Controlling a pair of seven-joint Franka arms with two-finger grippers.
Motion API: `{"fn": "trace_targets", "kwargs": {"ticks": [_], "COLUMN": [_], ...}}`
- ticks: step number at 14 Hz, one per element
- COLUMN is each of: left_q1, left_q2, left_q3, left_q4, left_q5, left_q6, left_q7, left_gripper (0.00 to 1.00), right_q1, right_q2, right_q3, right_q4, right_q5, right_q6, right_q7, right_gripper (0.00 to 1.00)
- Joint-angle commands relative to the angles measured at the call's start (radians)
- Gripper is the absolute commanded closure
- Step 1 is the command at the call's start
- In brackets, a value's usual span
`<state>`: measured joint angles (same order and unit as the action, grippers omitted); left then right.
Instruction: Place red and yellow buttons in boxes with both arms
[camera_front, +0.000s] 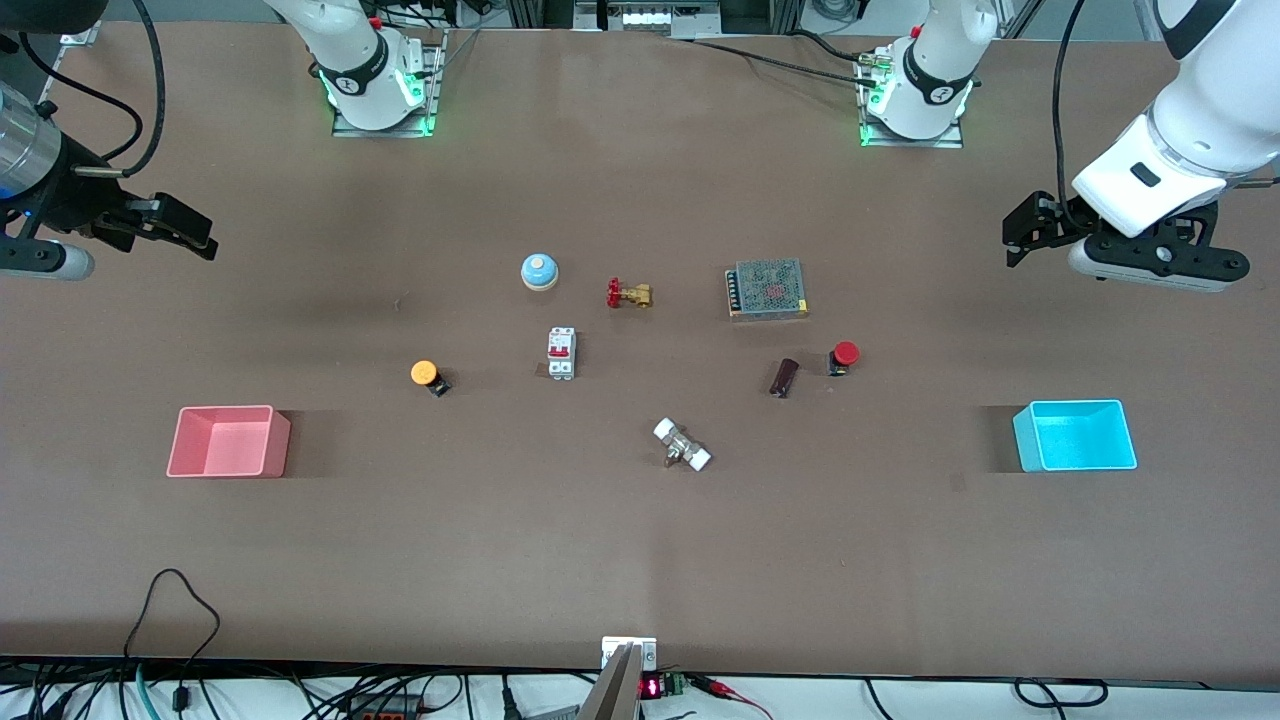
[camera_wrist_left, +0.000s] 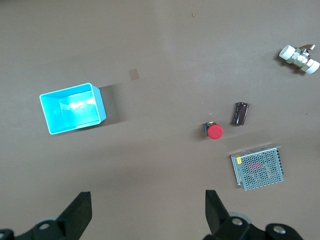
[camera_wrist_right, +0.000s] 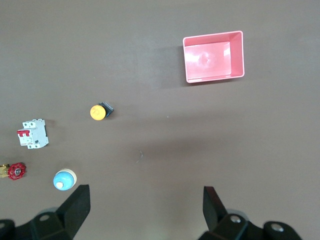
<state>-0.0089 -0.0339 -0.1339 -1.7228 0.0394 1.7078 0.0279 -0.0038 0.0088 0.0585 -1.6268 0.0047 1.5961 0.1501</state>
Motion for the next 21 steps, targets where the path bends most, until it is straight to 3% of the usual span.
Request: {"fn": "trace_targets", "kwargs": {"ticks": [1, 9, 15, 17, 21], "left_q1": [0.0, 0.001, -0.013, -0.045, -0.086], "left_q2": [0.002, 0.002, 0.136, 0.207, 0.327], "left_q3": [-0.006, -0.004, -0.012, -0.032, -0.041], "left_q4": [0.02, 0.022, 0.02, 0.02, 0.002], "left_q5": [0.017, 0.016, 0.01, -0.01, -0.026], "left_q6": [-0.022, -0.022, -0.117, -0.047, 0.111], "left_q7": [-0.006, -0.008, -0.005, -0.038, -0.206], "left_gripper": [0.0, 0.0, 0.0, 0.0, 0.0], "right_q1": [0.008, 0.008, 0.047, 0.088, 0.128], "right_q2": [0.013, 0.026, 0.091, 0.127, 0.197], "right_q3": [0.001, 0.004, 0.007, 0.007, 0.009], "right_q4": [0.024, 0.028, 0.015, 0.015, -0.028], "right_q5": [-0.012, -0.009, -0.008, -0.018, -0.009], "right_q6": [-0.027, -0.024, -0.027, -0.009, 0.151], "right_q7": [0.002, -0.006, 0.002, 0.044, 0.267], "right_gripper": [0.0, 0.0, 0.0, 0.0, 0.0]}}
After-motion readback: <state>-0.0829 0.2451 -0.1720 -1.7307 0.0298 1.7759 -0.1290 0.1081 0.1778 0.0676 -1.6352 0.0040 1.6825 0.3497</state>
